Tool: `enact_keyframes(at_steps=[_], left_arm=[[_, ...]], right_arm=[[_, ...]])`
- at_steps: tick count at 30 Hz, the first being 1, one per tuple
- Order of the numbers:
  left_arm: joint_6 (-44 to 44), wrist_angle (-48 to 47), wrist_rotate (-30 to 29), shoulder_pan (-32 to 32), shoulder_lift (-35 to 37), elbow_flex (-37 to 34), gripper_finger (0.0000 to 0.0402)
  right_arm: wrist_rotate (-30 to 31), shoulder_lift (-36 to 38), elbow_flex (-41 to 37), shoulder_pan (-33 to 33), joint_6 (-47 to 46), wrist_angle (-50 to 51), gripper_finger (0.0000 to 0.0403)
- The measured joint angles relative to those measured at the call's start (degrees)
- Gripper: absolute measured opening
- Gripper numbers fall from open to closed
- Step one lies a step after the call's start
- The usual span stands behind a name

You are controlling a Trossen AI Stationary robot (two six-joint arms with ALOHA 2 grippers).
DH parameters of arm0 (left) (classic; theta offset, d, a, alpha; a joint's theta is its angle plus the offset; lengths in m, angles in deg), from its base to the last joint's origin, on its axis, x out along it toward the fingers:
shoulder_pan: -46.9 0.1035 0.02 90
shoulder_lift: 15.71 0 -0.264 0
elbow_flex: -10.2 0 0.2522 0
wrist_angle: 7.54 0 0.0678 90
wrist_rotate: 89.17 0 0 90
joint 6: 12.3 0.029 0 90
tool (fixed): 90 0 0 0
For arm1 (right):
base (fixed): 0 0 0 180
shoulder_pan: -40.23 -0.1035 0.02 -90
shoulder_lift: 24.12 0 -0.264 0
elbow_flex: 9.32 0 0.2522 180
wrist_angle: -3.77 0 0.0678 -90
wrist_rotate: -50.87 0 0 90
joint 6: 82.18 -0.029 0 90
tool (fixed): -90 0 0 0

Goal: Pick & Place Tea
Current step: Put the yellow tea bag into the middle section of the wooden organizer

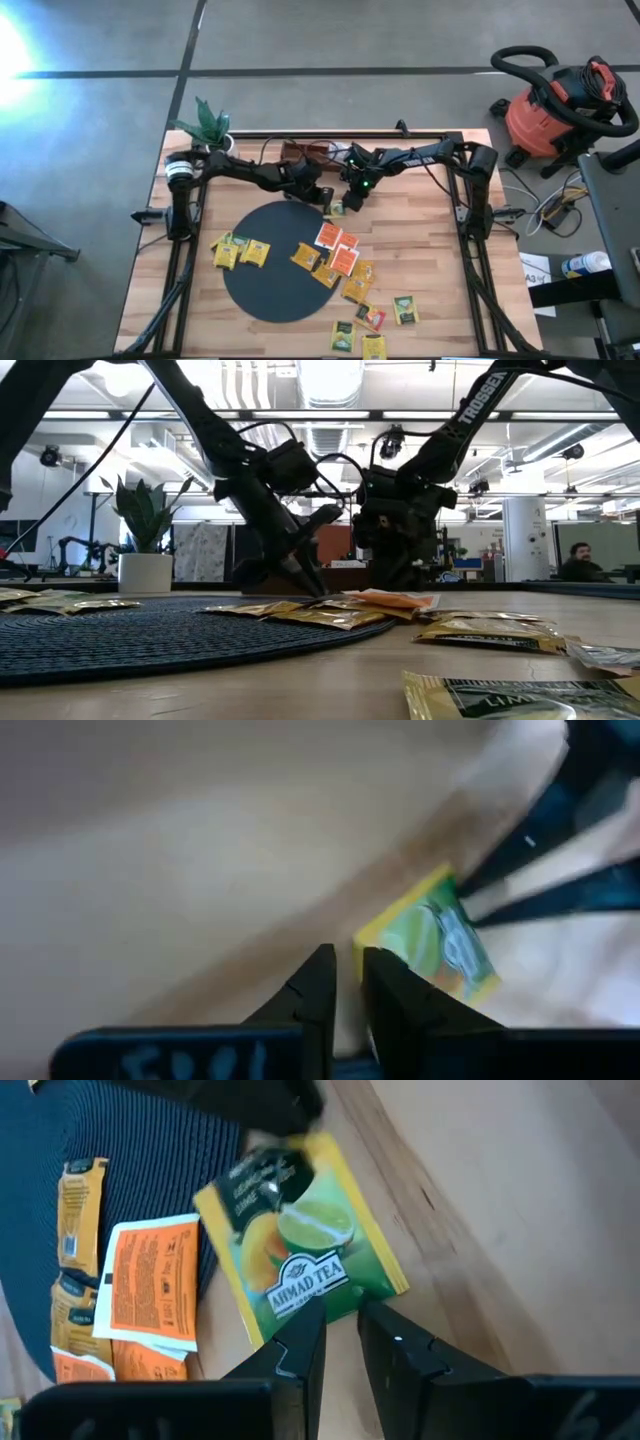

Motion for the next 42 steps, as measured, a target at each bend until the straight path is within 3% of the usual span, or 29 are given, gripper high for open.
enact_keyframes(at_steps=[9, 12, 23, 36, 42], left_arm=[[6.36, -7.14, -17.09, 0.09, 10.82, -0.07, 0.0055], [7.72, -8.36, -19.79, -0.12, 14.63, -0.07, 0.0055], [3.57, -10.23, -17.69, -5.39, 16.27, -2.58, 0.0055], [-9.81, 1.72, -17.10, -10.20, 12.11, -7.58, 0.0055], [-15.07, 6.67, -13.66, -10.85, 8.85, -7.58, 0.0055]], right_arm=[[3.33, 4.75, 0.17, 0.80, 1.71, -0.03, 0.0068], [3.67, 5.13, 1.35, 0.97, 2.98, 0.06, 0.0068], [3.45, 4.60, 4.43, 0.94, 4.15, -0.15, 0.0068], [3.60, 4.52, 0.24, 0.96, 3.68, -2.02, 0.0068], [3.69, 3.37, 0.17, 0.95, 6.23, -6.26, 0.0068]])
